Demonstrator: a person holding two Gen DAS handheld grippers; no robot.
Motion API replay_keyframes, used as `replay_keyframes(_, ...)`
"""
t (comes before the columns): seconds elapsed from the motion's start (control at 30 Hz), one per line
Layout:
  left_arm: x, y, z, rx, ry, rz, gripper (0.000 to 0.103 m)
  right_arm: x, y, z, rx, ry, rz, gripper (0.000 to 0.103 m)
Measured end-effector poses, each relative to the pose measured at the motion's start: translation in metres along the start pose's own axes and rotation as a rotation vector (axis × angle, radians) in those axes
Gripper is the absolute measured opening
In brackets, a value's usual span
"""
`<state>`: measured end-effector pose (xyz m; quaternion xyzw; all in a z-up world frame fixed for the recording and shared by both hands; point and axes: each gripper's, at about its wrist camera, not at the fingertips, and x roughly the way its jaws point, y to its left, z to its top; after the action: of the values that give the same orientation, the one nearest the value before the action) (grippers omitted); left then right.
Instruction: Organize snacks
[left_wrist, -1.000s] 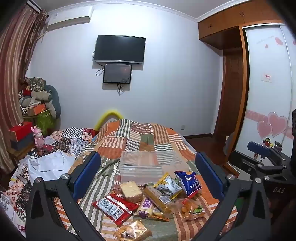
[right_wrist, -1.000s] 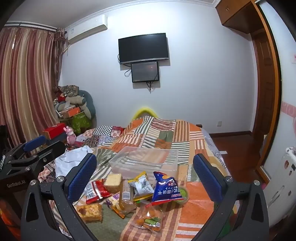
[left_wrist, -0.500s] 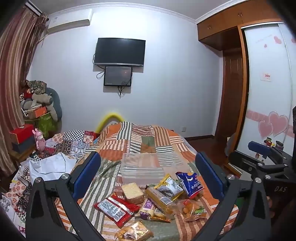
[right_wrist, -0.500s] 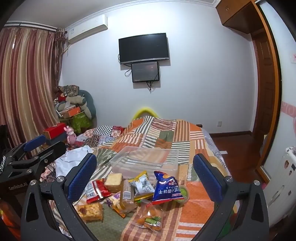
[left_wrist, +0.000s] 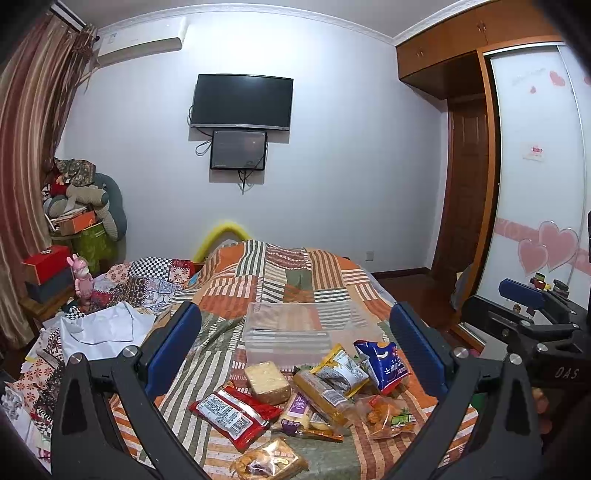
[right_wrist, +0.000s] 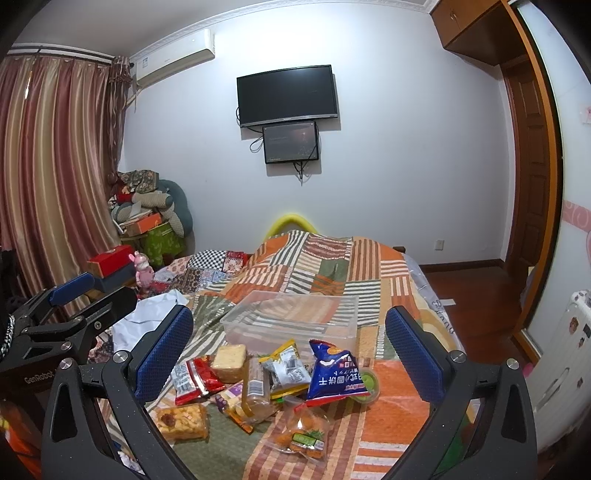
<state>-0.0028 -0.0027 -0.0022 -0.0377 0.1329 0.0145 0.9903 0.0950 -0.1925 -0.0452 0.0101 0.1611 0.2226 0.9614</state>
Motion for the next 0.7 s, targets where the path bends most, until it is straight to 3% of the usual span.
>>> replay_keyframes(0.7, 0.0025, -0.001, -0.0024, -0.002, 0.006, -0.011, 0.103, -0.0044, 0.0022, 0.0, 0.01, -0.008, 0.005, 0.103)
